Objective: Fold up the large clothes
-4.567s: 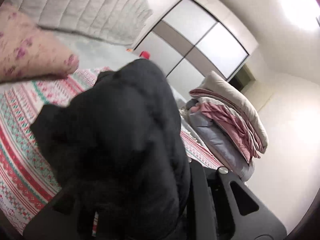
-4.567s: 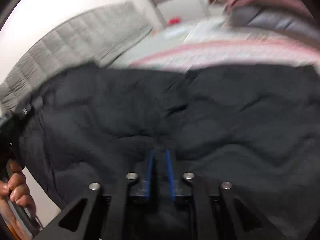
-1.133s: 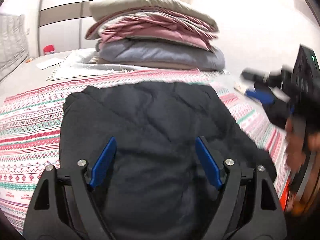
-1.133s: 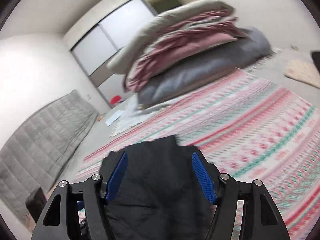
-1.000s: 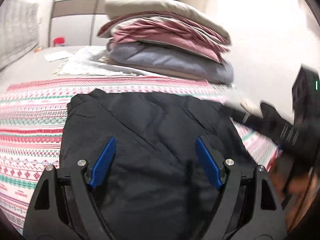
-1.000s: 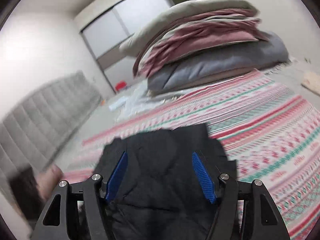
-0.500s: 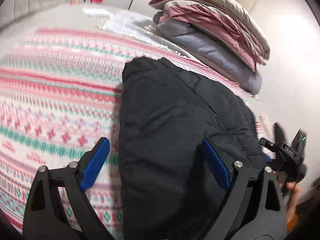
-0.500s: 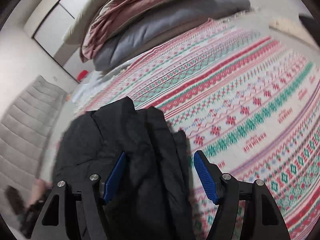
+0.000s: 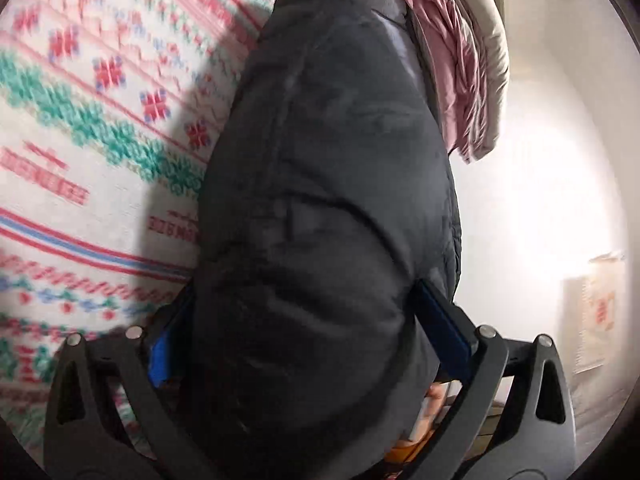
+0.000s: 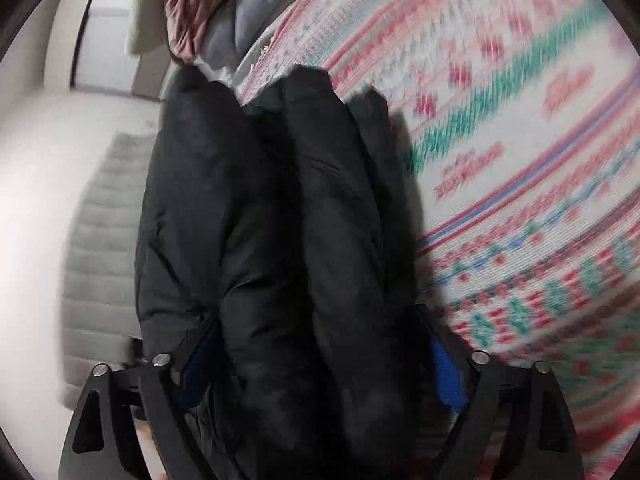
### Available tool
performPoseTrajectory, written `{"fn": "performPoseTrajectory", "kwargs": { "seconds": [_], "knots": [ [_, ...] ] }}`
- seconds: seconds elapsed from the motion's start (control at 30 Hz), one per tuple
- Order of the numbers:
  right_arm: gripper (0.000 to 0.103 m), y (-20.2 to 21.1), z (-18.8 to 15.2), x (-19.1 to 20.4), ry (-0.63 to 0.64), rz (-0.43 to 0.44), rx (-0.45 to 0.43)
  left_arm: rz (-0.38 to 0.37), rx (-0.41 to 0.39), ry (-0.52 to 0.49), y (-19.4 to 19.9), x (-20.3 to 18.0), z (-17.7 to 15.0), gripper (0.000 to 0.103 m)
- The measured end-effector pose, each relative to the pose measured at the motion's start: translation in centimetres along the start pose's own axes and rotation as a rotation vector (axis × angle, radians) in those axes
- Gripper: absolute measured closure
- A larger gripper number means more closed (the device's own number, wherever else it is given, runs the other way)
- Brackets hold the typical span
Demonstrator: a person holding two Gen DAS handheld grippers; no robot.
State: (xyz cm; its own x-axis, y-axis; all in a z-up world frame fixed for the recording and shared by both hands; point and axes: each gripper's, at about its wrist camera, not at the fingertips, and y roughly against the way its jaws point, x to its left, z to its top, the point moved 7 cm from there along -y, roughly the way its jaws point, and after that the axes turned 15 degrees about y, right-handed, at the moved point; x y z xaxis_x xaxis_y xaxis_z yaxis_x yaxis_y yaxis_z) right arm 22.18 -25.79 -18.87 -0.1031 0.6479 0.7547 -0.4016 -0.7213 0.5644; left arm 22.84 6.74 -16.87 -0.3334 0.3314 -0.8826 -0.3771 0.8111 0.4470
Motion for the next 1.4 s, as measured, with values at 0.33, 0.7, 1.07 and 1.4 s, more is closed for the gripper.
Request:
{"fn": "performPoseTrajectory", "kwargs": {
  "seconds": [0.33, 0.7, 1.07, 1.4],
  "knots": [
    [0.069, 1.4, 1.8, 1.3, -0.002, 0.14, -0.11, 0.028, -0.134, -0.15, -0.4, -6.9, -1.0, 0.03],
    [0.072, 16.1, 8.5, -1.7, 0.103, 0.064, -0.476, -0.025, -0.014, -0.4, -12.6, -19.5, -3.0, 0.034],
    [0.058, 26.0, 10.2, -13.9, -0.036, -0.393, -0.696, 0.086, 0.144, -0.48, -30.5, -20.8, -3.7, 0.01],
    [0.036, 27.2, 7.5, -15.2, -0.071, -0.493, -0.619, 0.183, 0.019, -0.525, -24.7, -20.9, -3.0, 0.008]
  ]
}}
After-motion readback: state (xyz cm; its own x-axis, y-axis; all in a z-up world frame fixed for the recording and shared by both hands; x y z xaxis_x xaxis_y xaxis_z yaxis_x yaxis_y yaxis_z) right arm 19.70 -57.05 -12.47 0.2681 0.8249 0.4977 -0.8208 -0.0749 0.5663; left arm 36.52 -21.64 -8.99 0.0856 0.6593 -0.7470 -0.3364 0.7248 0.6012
